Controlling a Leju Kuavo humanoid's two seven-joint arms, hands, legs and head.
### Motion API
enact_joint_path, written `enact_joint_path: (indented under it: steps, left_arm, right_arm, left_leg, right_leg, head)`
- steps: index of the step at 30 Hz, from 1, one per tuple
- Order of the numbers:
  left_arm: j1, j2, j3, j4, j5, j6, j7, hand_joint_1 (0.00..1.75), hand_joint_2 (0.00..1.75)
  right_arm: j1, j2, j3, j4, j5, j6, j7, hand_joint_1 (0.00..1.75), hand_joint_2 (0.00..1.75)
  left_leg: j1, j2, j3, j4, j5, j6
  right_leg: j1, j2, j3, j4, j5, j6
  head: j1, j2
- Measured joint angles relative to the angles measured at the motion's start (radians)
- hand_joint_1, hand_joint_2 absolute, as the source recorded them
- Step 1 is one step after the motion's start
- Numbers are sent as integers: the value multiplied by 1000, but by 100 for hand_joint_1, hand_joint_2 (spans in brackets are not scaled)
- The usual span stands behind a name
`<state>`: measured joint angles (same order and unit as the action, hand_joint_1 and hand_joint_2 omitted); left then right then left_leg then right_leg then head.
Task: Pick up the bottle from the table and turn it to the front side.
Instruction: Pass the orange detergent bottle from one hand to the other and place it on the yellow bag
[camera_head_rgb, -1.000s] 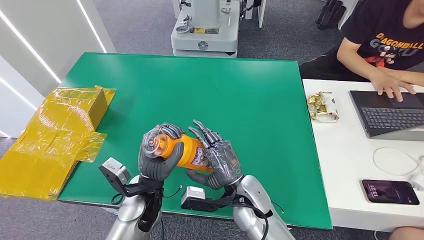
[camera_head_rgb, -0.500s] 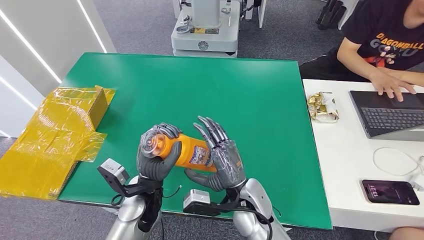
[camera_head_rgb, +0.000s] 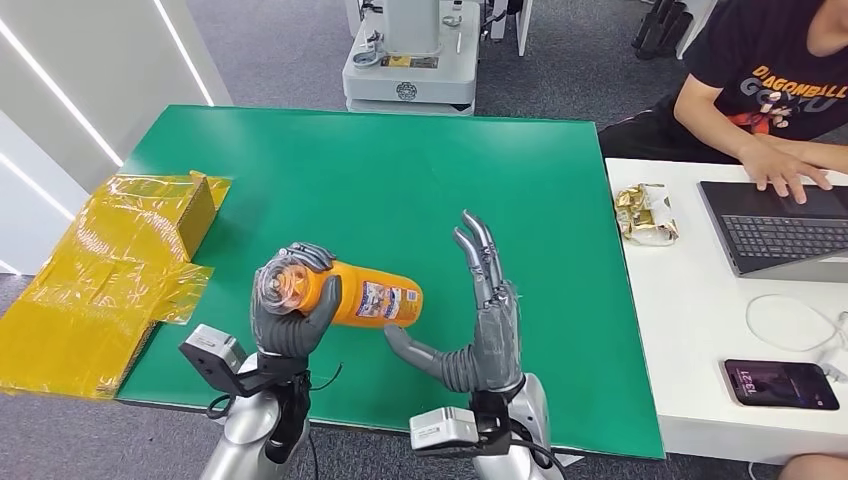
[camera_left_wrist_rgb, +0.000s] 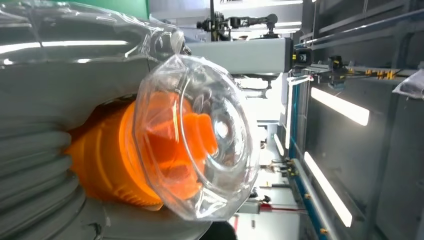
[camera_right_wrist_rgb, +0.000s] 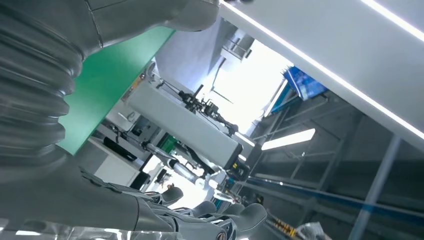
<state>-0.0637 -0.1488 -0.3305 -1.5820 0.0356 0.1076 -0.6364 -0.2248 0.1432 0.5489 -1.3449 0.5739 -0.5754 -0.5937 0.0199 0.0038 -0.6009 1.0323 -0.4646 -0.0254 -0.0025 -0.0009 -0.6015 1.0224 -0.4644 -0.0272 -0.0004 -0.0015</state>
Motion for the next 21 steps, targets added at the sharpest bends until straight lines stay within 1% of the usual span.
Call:
enact_joint_path:
  steps: [3,7,10,13,15,18,21]
  left_arm:
    - [11,19,18,-17,-60,60,-11,175,175]
    - [17,57,49,-40,-139,135,-13,175,175]
    - [14,93,75,-48,-210,195,-2,175,175]
    - [2,140,100,-49,-299,260,22,175,175]
    - [-9,173,107,-47,-373,303,50,175,175]
    - [-41,227,108,-32,-517,356,115,175,175]
    - [-82,277,106,-3,-710,373,221,175,175]
  right_arm:
    - [18,-8,10,-36,-22,-10,-7,0,175]
    - [25,-19,26,-61,-46,-15,-14,0,175]
    - [27,-27,33,-76,-58,-22,-15,0,175]
    - [28,-35,36,-93,-67,-27,-14,0,175]
    - [28,-40,36,-104,-72,-27,-11,0,175]
    - [28,-44,37,-122,-80,-22,-4,0,175]
    - [29,-47,37,-142,-81,-10,1,0,175]
  left_leg:
    - [0,0,0,0,0,0]
    - [0,0,0,0,0,0]
    - [0,0,0,0,0,0]
    - [0,0,0,0,0,0]
    - [0,0,0,0,0,0]
    - [0,0,0,0,0,0]
    - [0,0,1,0,1,0]
  right_leg:
    - [0,0,0,0,0,0]
    - [0,0,0,0,0,0]
    - [0,0,0,0,0,0]
    - [0,0,0,0,0,0]
    - [0,0,0,0,0,0]
    - [0,0,0,0,0,0]
    - [0,0,0,0,0,0]
  head:
    - [0,0]
    - [0,0]
    - [0,0]
    - [0,0]
    - [0,0]
    - [0,0]
    - [0,0]
